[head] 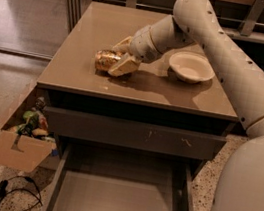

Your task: Pick orange can from middle drawer and place on counter

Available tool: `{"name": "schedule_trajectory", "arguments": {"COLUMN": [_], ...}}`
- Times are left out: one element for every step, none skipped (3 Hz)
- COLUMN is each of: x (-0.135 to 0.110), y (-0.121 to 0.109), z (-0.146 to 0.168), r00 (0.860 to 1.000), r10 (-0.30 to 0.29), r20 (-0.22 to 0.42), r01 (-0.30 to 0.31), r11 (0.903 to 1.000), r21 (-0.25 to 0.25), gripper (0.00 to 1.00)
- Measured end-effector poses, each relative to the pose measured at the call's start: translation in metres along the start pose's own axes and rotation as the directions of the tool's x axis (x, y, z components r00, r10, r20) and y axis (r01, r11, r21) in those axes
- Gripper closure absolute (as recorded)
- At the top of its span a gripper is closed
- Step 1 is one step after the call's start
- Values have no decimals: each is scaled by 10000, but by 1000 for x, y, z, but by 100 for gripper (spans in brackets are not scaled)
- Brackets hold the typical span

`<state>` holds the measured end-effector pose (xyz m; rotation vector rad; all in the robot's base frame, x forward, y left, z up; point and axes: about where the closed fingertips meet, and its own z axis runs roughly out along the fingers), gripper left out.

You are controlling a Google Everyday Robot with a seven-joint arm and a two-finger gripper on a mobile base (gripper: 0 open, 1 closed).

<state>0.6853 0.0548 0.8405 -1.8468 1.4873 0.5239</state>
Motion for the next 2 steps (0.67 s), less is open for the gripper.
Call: {"name": "schedule_trajectory", "arguments": {"x": [0,0], "y": [0,0], "z": [0,0], "r00": [10000,10000], "r10": [0,0], "r20": [0,0], "r01": [0,0], "r11": [10000,10000], "r21": [-1,-2], "gripper": [0,0]}}
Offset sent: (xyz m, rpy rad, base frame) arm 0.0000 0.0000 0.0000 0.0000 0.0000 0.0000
